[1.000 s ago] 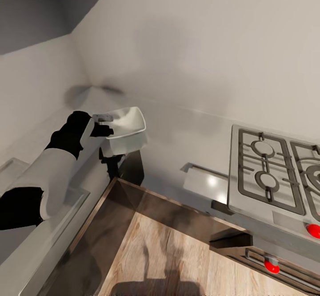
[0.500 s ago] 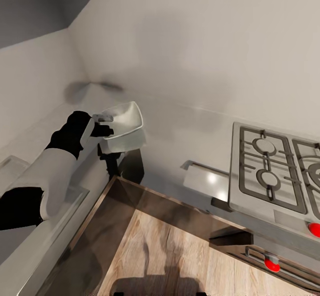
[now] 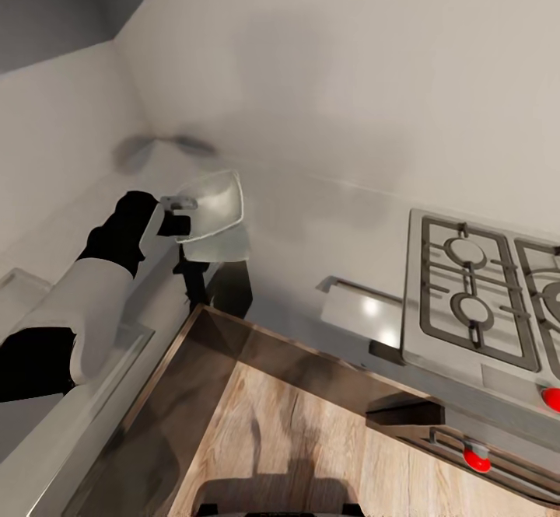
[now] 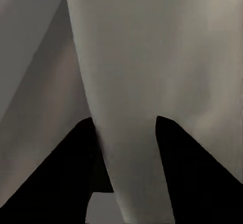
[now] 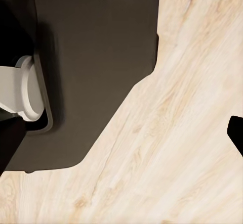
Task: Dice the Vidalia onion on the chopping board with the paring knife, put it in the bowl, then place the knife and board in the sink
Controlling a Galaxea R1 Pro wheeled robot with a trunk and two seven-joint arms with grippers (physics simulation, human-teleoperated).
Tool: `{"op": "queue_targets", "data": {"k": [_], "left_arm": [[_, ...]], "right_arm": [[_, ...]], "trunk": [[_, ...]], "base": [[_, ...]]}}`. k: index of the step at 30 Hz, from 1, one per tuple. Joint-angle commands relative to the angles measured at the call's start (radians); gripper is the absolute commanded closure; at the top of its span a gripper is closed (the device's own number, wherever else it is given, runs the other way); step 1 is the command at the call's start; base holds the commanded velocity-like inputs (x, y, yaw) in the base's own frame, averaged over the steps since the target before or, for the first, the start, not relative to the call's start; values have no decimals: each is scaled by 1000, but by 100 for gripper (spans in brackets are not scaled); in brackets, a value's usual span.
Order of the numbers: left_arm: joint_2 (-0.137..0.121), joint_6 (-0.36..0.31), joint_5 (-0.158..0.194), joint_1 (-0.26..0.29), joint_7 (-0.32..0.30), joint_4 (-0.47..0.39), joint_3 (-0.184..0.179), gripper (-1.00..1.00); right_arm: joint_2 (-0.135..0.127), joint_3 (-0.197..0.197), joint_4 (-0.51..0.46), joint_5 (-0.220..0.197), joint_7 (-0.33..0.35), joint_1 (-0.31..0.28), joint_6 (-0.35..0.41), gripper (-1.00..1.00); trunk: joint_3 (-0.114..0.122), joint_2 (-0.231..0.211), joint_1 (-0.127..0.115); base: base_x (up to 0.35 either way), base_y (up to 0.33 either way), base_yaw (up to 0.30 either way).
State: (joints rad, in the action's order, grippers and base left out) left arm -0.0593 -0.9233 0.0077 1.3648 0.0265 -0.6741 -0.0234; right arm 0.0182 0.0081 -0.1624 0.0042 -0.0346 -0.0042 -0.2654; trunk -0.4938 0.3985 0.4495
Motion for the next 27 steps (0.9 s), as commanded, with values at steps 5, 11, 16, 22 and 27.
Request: {"op": "queue_targets", "data": {"k": [5, 11, 16, 22, 27], "left_arm": [[-2, -6, 0, 0, 1, -6, -2, 100], [-2, -7, 0, 0, 1, -34, 0, 100], [-2, -29, 3, 0, 1, -111, 2, 100], [-5, -90, 9, 0, -1, -415, 49, 100], [-5, -91, 10, 0, -2, -474, 106, 100]], "right_arm": [[0, 1, 1, 0, -4, 0, -3, -100], [0, 1, 1, 0, -4, 0, -3, -100], [0, 1, 1, 0, -4, 0, -4, -100], [1, -1, -1, 0, -5, 0, -7, -100], [-2, -4, -4, 0, -3, 0, -9, -100]], "trunk": [[-8, 1, 1], [-15, 1, 1], [-21, 1, 1], [-24, 1, 1], [-25, 1, 1]], "base": [[0, 0, 0], [0, 0, 0], [0, 0, 0], [0, 0, 0], [0, 0, 0]]}}
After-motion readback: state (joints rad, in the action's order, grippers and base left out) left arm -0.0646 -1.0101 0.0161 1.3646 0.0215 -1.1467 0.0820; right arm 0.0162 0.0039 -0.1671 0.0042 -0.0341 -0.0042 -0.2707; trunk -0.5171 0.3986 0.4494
